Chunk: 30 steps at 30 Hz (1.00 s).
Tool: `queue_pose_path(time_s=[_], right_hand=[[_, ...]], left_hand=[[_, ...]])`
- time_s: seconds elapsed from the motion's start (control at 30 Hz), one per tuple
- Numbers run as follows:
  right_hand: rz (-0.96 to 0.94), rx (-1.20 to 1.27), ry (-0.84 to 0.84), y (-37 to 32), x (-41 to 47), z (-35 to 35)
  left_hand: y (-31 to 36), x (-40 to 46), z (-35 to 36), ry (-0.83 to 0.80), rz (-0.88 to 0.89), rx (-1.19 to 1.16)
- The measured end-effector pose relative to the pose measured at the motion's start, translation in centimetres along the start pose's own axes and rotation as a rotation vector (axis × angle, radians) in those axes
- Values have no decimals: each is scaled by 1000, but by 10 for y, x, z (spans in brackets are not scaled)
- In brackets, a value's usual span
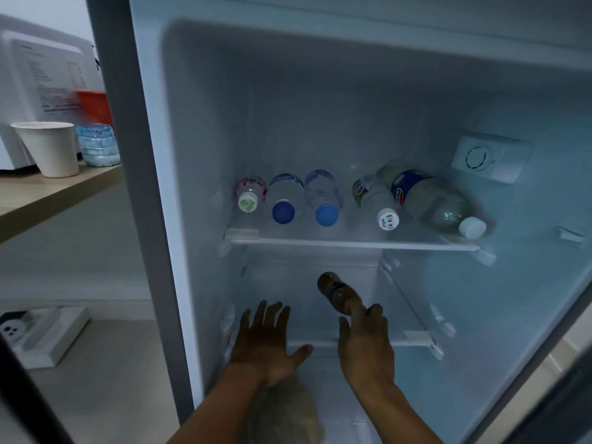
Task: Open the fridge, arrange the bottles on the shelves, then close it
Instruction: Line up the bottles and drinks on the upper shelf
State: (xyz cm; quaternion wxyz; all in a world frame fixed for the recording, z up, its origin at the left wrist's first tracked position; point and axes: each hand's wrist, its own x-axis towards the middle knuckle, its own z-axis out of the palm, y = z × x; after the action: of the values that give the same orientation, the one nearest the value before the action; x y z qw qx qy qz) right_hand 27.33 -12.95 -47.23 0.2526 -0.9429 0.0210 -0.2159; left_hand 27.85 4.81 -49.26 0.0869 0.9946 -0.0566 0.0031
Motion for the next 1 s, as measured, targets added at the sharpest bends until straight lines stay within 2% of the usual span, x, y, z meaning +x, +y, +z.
queue_pose_path(time_s=[0.1,0.37,0.53,0.7,0.77,0.87,1.0], right_hand=[[-77,33,137,0,-1,-17],[-103,107,225,-2,12,-62],[-111,314,523,-22,15,-100],[-183,526,901,-54,28,-155],[-239,555,1004,-59,33,-169],[-274,567,1042,-58,39,-178],[-300,593,965,-58,42,-173]], left_hand=[[-1,1,1,-6,3,5],[1,1,-1,-10,8,11],[2,0,-3,-26,-7,22],[2,0,-5,-19,6,5],[3,-1,-5,-15,8,13],[3,-1,-5,-12,5,8],[3,-1,-5,-6,6,7]])
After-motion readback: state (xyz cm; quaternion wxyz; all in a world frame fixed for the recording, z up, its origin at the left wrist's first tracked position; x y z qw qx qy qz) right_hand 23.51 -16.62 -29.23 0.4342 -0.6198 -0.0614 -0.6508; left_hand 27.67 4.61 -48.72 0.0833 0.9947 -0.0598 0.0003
